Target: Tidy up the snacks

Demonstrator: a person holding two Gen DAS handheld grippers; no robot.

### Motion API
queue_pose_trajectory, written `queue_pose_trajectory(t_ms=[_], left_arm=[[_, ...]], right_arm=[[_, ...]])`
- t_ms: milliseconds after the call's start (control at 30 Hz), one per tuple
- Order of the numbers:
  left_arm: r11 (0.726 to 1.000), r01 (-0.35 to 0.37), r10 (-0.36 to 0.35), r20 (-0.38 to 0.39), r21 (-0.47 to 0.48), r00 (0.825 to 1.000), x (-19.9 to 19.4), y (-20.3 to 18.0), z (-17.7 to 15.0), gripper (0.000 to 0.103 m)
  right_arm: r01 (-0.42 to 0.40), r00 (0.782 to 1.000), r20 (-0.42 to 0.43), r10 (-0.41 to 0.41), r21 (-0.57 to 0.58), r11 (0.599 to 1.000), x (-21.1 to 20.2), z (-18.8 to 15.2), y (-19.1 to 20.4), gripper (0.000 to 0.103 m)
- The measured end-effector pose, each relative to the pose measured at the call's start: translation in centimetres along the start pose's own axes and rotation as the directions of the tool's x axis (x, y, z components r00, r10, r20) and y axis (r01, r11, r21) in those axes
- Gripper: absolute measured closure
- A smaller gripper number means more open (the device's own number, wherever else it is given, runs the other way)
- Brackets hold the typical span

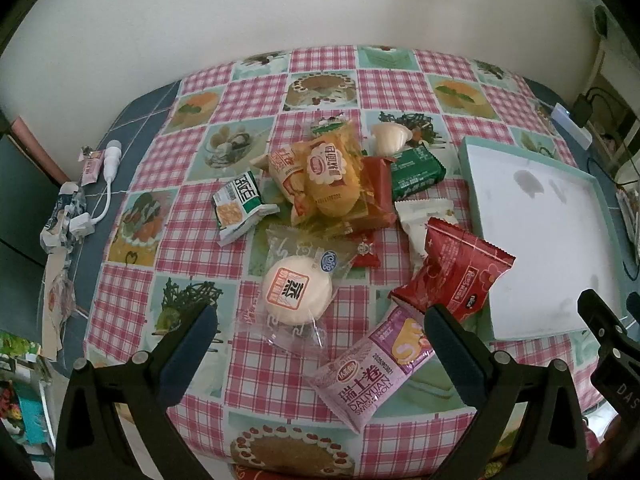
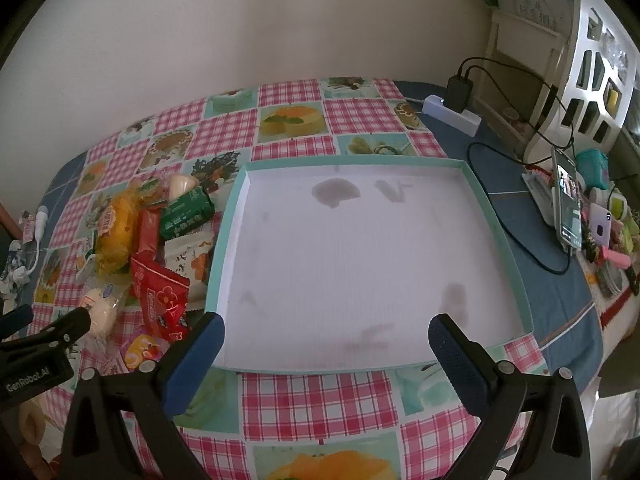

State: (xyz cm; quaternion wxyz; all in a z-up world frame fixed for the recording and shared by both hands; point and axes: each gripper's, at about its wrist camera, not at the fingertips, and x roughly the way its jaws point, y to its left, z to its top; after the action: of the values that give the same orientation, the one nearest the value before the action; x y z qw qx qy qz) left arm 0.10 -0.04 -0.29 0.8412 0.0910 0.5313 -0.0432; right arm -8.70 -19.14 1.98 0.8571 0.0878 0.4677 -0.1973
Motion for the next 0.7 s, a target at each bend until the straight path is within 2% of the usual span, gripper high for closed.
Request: queue_pose_trajectory(t_ms=[700], left_arm=[[1.0,0.0,0.0,-0.005,0.001,1.0,0.2,0.05,-0.09,0.0]], right_arm=[[-0.013,1.0,-0.002,0.013,0.024,1.0,-0.06,-0.11,-0.32,0.0]])
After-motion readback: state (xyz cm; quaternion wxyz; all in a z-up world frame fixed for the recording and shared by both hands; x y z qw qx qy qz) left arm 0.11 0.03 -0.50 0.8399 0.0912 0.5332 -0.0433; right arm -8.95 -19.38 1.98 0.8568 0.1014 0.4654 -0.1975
